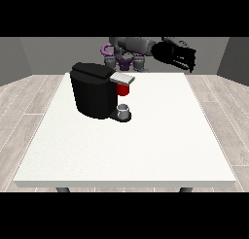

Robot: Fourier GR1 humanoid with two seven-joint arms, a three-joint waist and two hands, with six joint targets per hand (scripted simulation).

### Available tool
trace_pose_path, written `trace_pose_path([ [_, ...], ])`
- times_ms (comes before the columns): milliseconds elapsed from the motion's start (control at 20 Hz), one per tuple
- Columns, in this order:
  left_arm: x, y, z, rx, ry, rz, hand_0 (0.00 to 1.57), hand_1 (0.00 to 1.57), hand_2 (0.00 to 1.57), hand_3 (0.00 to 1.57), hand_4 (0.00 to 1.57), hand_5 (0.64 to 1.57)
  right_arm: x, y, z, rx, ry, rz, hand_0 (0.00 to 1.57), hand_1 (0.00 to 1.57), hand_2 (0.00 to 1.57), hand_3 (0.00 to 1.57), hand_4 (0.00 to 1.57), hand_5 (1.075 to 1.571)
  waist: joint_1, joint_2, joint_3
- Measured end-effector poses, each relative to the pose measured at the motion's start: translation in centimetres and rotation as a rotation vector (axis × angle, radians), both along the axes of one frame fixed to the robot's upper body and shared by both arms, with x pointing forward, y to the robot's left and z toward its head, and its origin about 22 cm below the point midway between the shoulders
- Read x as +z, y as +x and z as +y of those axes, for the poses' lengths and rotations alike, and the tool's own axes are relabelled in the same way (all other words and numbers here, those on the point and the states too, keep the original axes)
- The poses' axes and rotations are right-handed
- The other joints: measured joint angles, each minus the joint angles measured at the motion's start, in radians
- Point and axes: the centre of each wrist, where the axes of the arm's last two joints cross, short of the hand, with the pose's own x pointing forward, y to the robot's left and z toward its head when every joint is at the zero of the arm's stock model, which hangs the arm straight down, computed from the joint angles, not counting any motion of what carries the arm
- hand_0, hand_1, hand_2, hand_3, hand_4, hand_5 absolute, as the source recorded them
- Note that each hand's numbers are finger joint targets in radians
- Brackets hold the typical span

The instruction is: Insert the coffee pod into the coffee machine and close the lid

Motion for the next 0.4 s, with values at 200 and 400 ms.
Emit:
trace_pose_path([
  [200, -1.5, -0.6, 1.1, 0.023, -0.004, 0.04, 0.0, 0.0, 0.0, 0.0, 0.25, 1.571, -2.1, -0.5, 1.6, 0.08, 0.014, -0.001, 0.0, 0.0, 0.0, 0.0, 0.22, 1.571, -0.038, -0.05, 0.0001],
  [400, -3.0, -1.1, 1.4, 0.061, -0.006, 0.107, 0.0, 0.0, 0.0, 0.0, 0.27, 1.571, -6.3, -1.2, 2.4, 0.16, 0.042, 0.026, 0.0, 0.0, 0.0, 0.0, 0.26, 1.571, -0.089, -0.114, 0.0002],
])
